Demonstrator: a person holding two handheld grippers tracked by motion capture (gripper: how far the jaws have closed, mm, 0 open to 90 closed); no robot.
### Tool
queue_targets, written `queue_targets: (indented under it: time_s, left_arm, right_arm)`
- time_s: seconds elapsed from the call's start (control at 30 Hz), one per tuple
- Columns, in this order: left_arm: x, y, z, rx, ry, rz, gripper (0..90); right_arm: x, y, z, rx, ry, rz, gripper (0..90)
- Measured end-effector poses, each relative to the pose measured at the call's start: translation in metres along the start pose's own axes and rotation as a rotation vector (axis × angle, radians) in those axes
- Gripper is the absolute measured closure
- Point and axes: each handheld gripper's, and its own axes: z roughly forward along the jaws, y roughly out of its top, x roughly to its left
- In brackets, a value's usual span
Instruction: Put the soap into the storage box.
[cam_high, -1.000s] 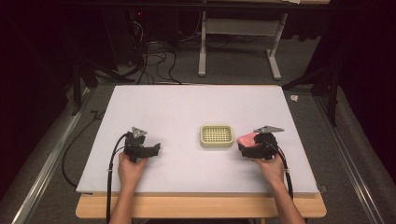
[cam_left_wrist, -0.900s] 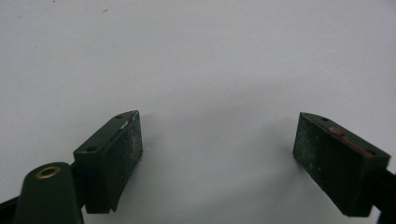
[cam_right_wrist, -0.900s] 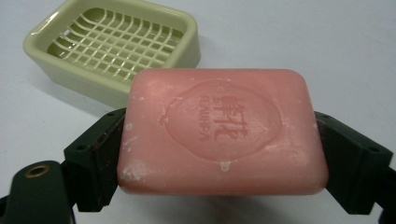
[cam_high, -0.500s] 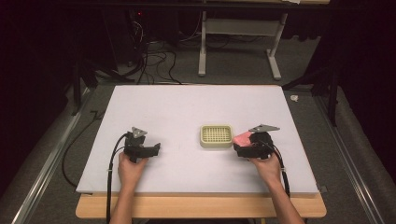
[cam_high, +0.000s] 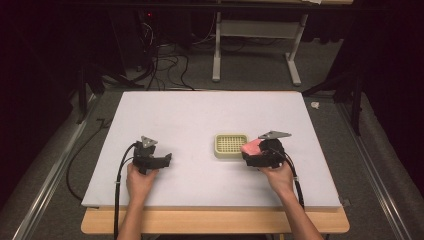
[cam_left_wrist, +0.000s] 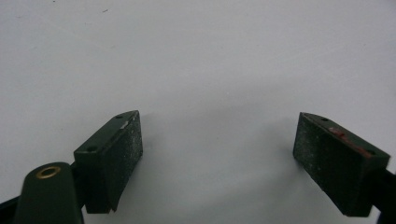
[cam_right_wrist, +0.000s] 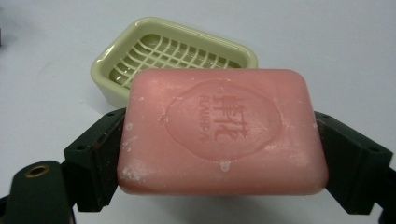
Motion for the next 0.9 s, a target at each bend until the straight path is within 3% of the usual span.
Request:
queue_targets:
  time_s: [0.33, 0.9]
  left_arm:
    - [0.000, 0.000, 0.000, -0.002, 0.001, -0.002, 16.5]
    - [0.000, 0.000, 0.000, -0.002, 0.001, -0.002, 16.5]
  right_arm:
    - [0.012, 0.012, 0.008, 0.002, 0.026, -0.019, 13.8]
    - [0.019, 0.026, 0.021, 0.014, 0.034, 0.004, 13.8]
